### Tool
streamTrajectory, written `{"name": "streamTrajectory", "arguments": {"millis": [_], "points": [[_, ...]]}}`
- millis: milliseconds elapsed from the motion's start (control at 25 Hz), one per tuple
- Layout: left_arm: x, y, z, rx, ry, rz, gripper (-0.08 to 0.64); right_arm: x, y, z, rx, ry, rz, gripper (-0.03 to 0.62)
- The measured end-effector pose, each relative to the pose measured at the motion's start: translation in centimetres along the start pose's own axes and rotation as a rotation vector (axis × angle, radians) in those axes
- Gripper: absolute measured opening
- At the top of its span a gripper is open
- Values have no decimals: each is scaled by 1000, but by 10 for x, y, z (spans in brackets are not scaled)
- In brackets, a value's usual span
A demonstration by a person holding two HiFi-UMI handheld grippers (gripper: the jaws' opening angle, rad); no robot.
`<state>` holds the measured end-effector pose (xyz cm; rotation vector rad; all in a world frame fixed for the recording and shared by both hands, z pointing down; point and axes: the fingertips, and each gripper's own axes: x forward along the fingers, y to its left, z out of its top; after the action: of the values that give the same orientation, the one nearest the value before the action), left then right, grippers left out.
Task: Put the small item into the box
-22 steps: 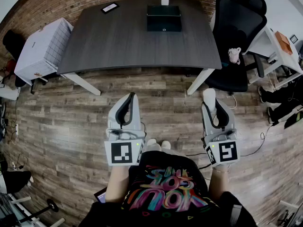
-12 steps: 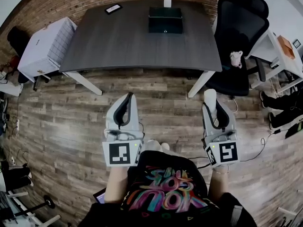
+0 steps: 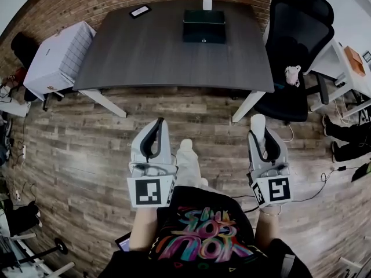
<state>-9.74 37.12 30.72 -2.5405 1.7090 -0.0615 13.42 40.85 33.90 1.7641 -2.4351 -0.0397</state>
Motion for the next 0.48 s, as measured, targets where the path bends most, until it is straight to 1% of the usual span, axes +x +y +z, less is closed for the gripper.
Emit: {"name": "streamTrajectory", "arguments": {"millis": [240, 400, 480], "points": [[40, 17, -8, -16, -1, -4, 2, 36, -7, -3, -5, 8, 0, 137], [81, 34, -16, -10, -1, -25, 2, 79, -12, -2, -14, 25, 7, 137], [105, 44, -21, -21, 9, -30, 2, 103, -16, 0, -12, 29, 8, 137]]}}
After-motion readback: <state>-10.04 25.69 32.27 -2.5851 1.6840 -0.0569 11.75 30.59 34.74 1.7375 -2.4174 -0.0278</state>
